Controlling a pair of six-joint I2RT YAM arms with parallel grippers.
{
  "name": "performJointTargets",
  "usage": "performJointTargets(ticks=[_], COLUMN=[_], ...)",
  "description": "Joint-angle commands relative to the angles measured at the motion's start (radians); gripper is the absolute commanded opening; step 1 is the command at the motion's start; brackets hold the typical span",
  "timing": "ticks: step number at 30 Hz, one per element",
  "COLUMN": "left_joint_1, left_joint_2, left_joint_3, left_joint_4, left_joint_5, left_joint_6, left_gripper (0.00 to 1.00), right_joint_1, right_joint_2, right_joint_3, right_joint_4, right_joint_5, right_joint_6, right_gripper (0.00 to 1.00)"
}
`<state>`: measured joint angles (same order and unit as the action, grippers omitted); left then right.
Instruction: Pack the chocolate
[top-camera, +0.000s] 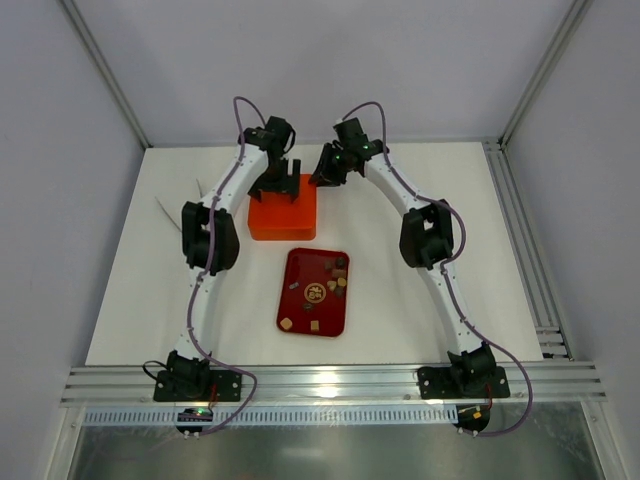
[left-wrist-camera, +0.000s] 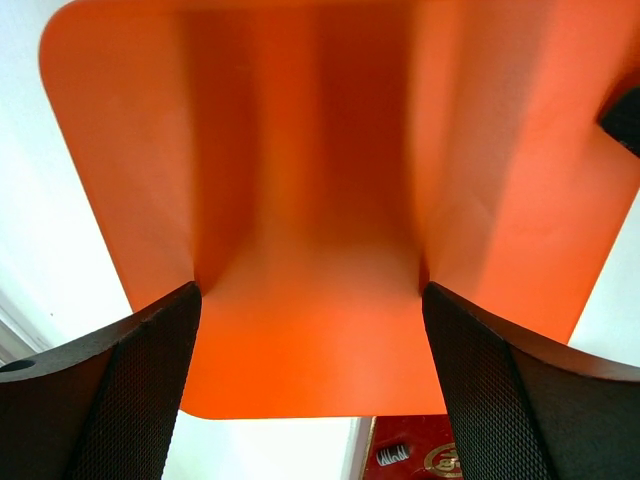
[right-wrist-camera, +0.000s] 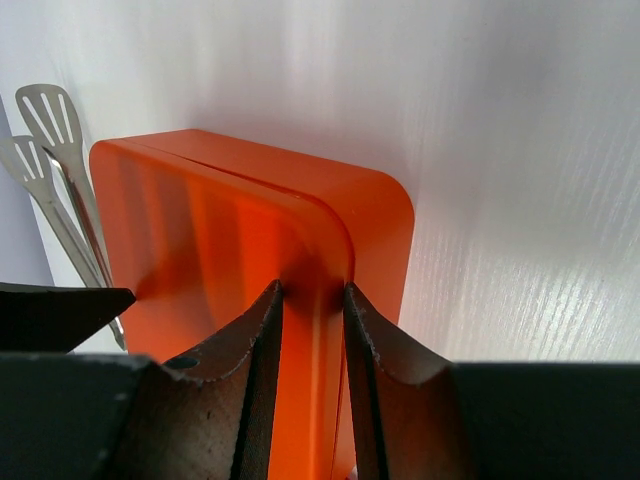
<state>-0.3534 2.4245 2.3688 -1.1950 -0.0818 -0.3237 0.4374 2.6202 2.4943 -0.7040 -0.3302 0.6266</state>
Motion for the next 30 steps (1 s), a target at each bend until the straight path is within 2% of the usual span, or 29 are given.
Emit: performJointTargets(ticks=[1,8,12,20,21,24,27,30], left_joint_1=[-0.036,-0.064,-0.090,-0.130,-0.134,-0.139,-0.139,-0.125], left_joint_2=[0.116,0.125,0.134,0.128,0.128,0.119,0.102,0.052], left_joint_3=[-0.048,-0.065,-0.062,-0.065,-0.065,-0.053,-0.031,-0.036], left_joint_4=[-0.077,-0.075,-0.075,-0.075,-0.072,-0.069,-0.066,-0.028], left_joint_5=[0.054,0.079,0.111,0.148,0.151,0.171,0.145,0.100], left_joint_6=[0.018,0.029,0.035,0.041,0.044,0.043,0.041,0.025], left_gripper=[0.89,0.90,0.90,0.90,0.90,0.90,0.90,0.90], right_joint_1=[0.029,0.043,0.046,0.038,0.034,0.023,0.008,0.000], right_joint_2=[0.073,0.063,0.023,-0.163,-0.182,-0.270,-0.342,-0.385], right_joint_3=[-0.025,-0.037,-0.112,-0.458,-0.544,-0.696,-0.794,-0.815], right_joint_4=[-0.230,-0.273,-0.250,-0.079,-0.054,0.081,0.164,0.196], right_joint_5=[0.114,0.149,0.163,0.161,0.152,0.132,0.117,0.120], right_joint_6=[-0.070,-0.091,-0.100,-0.091,-0.087,-0.056,-0.031,-0.027], right_gripper=[0.31,0.31,0.31,0.31,0.31,0.31,0.32,0.35])
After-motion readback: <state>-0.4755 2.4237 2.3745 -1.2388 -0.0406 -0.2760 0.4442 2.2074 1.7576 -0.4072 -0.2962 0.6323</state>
